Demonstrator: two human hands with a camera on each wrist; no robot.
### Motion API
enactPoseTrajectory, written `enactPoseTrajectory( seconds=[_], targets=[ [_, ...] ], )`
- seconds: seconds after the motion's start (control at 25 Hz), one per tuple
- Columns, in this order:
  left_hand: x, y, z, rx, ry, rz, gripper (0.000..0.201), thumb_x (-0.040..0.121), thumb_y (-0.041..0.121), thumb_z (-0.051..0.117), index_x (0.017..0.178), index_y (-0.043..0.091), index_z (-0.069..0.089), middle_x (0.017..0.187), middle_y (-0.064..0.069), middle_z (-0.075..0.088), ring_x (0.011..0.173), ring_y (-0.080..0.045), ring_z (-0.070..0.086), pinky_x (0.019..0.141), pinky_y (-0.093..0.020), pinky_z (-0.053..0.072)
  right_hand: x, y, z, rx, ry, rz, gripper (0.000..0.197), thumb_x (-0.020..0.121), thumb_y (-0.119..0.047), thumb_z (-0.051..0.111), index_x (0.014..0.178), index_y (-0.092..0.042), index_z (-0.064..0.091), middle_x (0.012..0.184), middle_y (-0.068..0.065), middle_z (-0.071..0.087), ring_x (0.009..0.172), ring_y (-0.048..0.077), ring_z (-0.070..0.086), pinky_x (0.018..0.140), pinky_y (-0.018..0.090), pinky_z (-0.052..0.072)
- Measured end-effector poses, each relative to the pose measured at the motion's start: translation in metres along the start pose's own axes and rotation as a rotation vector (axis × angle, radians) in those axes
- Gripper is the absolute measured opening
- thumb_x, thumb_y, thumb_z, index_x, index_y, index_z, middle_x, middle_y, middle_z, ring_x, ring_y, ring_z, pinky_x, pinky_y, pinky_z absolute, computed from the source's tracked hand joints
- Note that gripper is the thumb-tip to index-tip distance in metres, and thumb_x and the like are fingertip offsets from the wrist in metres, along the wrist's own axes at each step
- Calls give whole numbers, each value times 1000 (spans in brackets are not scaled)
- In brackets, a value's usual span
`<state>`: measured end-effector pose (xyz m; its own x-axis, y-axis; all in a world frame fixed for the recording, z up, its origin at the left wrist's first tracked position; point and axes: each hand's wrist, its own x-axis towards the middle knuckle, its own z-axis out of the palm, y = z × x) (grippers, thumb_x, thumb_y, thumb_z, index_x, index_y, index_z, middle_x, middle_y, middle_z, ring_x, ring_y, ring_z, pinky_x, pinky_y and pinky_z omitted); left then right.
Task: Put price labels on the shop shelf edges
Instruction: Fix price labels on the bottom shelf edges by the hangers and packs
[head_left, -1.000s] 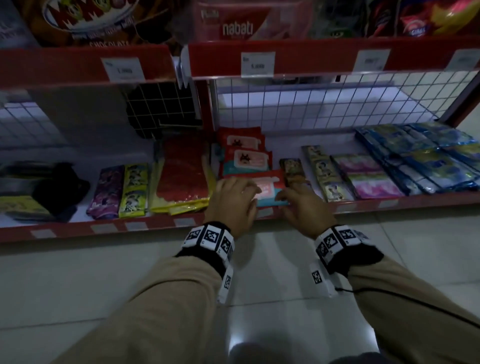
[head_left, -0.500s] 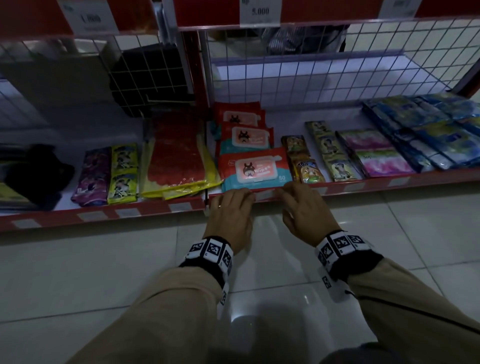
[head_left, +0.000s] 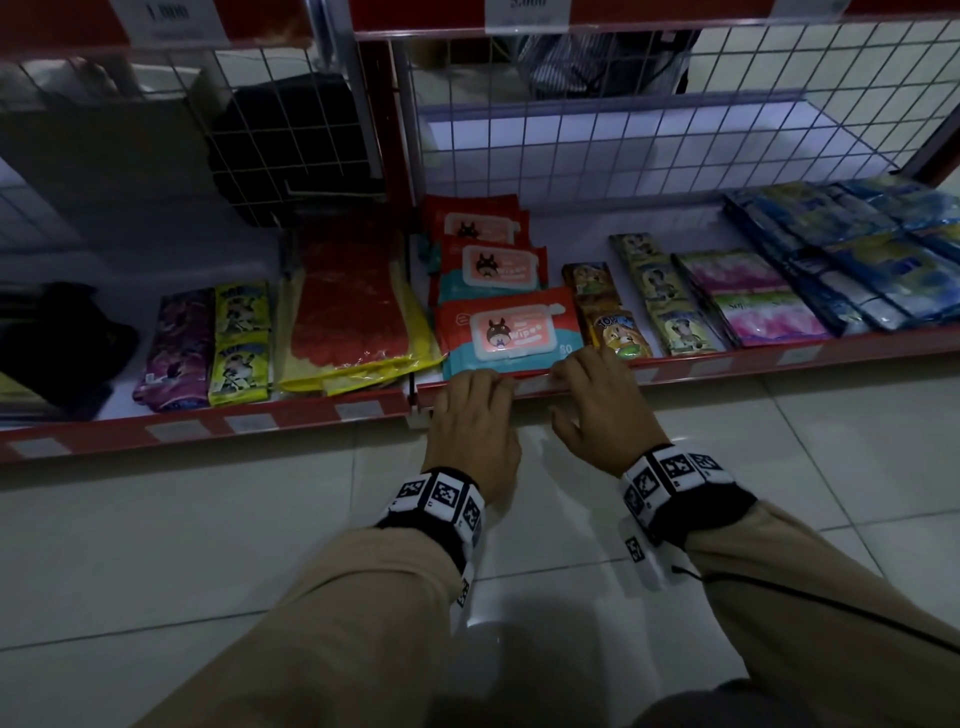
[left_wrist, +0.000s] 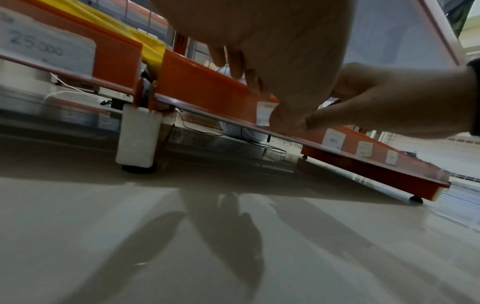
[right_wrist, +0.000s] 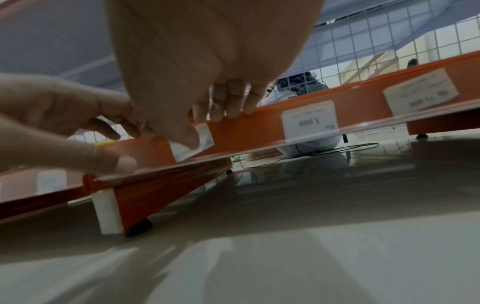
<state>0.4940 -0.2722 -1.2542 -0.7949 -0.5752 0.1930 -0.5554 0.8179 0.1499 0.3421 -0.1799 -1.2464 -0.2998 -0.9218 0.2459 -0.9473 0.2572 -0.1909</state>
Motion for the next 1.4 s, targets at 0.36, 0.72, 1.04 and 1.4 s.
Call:
enactPoseTrajectory(
  seconds=[0.36, 0.72, 1.04, 1.4],
  targets=[
    [2, -1, 3, -13, -2, 7, 55, 74, 34, 64, 126, 23, 50, 115, -4, 47, 107, -26, 42, 87, -39, 34, -3, 0, 9, 62, 125, -110, 37, 75, -11, 69, 111, -5, 61, 105, 12, 61, 95, 31, 56, 79, 39, 50],
    [6, 1, 0, -29, -33, -31, 46, 76, 34, 60, 119, 21, 53, 115, -4, 47, 107, -26, 41, 85, -37, 30, 6, -10, 7, -74, 33, -81, 28, 76, -20, 65, 99, -6, 62, 101, 15, 57, 91, 33, 49, 74, 41, 45],
    [15, -8, -5, -123, -56, 7, 36, 90, 29, 50, 124, 18, 53, 116, -2, 50, 110, -21, 42, 89, -33, 34, 21, -5, 0, 210, 48, 34, 14, 82, -9, 64, 95, -6, 67, 100, 13, 60, 96, 31, 52, 80, 38, 45],
    [20, -6, -6, -381, 64, -100, 32, 97, 39, 44, 115, 16, 58, 103, -3, 60, 100, -21, 49, 83, -33, 38, 22, -15, -5, 1106, 82, 350, 35, 80, 5, 69, 111, -2, 55, 92, 11, 65, 73, 4, 66, 66, 17, 52]
  ],
)
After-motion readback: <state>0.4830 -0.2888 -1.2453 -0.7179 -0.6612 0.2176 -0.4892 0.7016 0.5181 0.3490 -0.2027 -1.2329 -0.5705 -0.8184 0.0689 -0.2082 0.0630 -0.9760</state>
